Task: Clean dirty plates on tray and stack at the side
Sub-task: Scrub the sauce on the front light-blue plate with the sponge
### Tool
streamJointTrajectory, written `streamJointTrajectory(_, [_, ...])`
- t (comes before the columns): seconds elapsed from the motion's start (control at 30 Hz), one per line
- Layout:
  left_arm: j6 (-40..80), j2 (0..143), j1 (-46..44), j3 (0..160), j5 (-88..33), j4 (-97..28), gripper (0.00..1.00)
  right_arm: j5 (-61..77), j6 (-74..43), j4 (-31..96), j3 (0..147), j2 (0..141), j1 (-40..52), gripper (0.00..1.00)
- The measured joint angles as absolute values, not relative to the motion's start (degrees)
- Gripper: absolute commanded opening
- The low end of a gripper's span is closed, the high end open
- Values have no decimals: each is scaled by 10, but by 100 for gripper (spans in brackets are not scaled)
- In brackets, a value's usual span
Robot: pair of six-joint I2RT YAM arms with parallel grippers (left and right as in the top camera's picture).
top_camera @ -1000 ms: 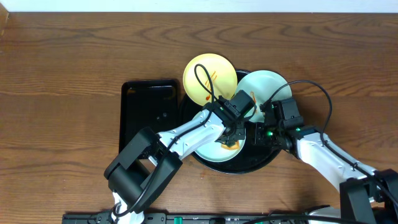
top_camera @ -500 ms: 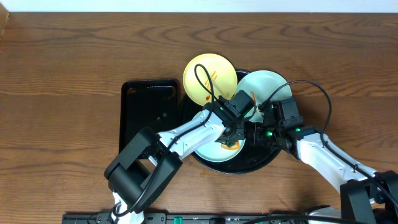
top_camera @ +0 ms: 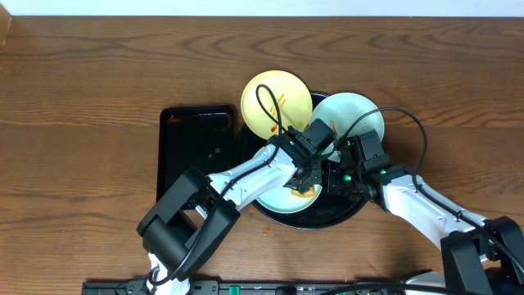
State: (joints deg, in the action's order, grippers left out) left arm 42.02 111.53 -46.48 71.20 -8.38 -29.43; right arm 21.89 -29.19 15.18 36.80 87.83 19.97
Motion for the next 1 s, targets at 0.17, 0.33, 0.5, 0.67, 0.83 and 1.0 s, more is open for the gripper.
streamJointTrajectory(0.17, [420, 1115, -465, 712, -84, -294, 7, 216, -308, 153, 368, 878, 200, 1])
streamJointTrajectory(0.33, [420, 1115, -464, 712, -84, -294, 7, 209, -324, 161, 371, 878, 200, 1])
streamJointTrajectory(0.5, [420, 1115, -456, 712, -88, -294, 8, 202, -343, 167, 375, 878, 200, 1])
streamJointTrajectory(0.67, [420, 1115, -428, 712, -82, -299, 8, 201, -348, 168, 375, 878, 200, 1])
streamJointTrajectory(0.83, [420, 1115, -393, 719, -68, -340, 7, 201, -352, 169, 375, 879, 200, 1])
streamJointTrajectory(1.0, [420, 1115, -371, 723, -55, -381, 7, 201, -354, 169, 375, 878, 200, 1])
